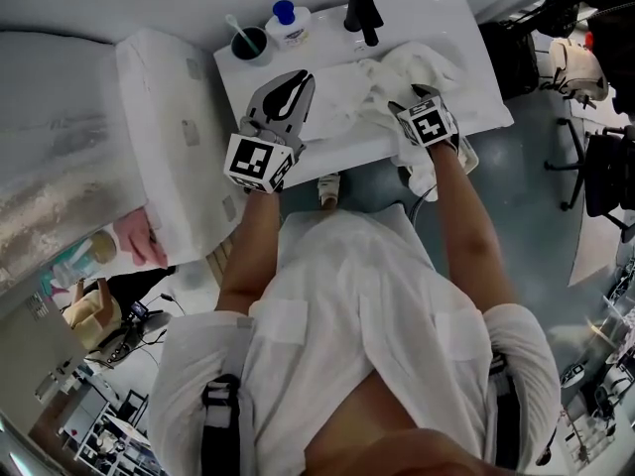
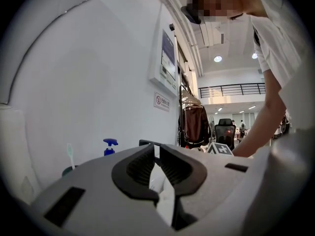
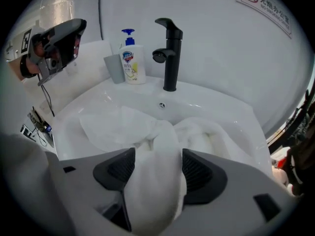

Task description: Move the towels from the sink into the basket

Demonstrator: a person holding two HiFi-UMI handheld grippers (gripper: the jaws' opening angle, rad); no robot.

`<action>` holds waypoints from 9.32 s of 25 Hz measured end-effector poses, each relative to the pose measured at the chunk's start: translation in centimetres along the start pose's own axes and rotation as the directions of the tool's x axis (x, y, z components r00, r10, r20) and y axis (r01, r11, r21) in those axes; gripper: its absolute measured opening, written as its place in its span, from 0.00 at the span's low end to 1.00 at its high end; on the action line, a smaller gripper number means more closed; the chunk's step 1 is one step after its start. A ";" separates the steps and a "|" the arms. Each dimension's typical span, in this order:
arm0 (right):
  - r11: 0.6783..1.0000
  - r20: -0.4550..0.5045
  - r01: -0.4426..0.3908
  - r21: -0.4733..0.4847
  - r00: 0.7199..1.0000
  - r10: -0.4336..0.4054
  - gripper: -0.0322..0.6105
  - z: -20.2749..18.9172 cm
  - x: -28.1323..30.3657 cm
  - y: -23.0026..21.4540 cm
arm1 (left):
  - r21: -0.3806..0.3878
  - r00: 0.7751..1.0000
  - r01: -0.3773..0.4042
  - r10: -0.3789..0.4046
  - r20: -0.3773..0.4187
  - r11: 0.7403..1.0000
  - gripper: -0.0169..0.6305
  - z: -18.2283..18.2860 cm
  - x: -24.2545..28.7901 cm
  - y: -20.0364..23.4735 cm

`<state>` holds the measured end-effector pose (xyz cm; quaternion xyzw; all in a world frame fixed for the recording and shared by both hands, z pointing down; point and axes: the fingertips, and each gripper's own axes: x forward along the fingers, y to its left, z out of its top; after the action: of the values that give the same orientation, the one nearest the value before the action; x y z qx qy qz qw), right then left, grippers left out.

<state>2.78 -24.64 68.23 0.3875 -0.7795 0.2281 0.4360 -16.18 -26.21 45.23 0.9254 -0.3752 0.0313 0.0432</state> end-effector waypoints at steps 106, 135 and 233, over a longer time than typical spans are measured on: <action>0.689 0.589 0.314 0.653 0.361 -0.723 0.19 -23.2 -49.4 -14.5 | 0.098 0.897 0.430 -0.437 0.062 0.898 0.09 6.7 14.4 -36.1; 0.636 0.474 0.286 0.717 0.470 -0.745 0.27 -22.9 -39.1 -17.5 | 0.100 0.962 0.248 -0.257 0.090 0.964 0.09 6.9 11.1 -27.1; 0.964 0.071 0.161 -0.213 0.986 -0.149 0.28 5.4 -1.0 -3.5 | -0.084 0.991 -0.128 0.132 0.037 0.988 0.09 -2.5 -4.3 6.2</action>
<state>3.16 -30.03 64.60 0.4033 -0.7787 0.0958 0.4710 -23.63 -27.37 47.64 0.8969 -0.4365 -0.0009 0.0710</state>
